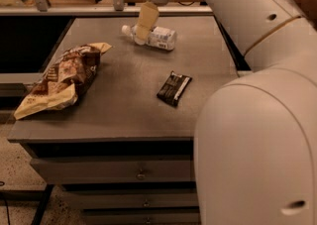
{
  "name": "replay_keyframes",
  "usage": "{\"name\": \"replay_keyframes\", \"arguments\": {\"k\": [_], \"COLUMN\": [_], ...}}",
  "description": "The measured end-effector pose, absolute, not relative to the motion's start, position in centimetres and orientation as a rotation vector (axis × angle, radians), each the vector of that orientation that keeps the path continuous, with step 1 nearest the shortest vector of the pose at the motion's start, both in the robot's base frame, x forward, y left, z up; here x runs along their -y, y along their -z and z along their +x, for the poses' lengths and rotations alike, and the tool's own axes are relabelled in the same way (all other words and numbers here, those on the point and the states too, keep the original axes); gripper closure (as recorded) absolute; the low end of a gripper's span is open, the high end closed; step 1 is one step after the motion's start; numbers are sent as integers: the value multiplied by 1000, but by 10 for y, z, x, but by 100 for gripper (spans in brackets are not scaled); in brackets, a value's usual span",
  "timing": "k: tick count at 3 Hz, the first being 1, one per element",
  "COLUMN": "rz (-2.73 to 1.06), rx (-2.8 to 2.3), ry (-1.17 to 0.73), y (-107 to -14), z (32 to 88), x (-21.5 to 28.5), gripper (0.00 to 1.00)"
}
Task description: Move blue plastic bottle near brown chip bag
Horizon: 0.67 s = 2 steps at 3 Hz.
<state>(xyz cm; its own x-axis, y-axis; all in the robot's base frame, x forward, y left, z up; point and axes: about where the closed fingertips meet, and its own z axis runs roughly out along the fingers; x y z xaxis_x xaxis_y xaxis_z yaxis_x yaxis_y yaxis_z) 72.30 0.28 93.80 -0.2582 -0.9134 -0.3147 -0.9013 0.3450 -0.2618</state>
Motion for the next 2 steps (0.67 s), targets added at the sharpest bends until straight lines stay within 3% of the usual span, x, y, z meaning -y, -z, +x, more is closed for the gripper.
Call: {"name": "replay_keyframes", "arguments": {"k": [2], "rz": [-1486], "rx": [-2271], "ry": [-64], "y": [-889], "z": [773], "x": [-19], "gripper": [0]}}
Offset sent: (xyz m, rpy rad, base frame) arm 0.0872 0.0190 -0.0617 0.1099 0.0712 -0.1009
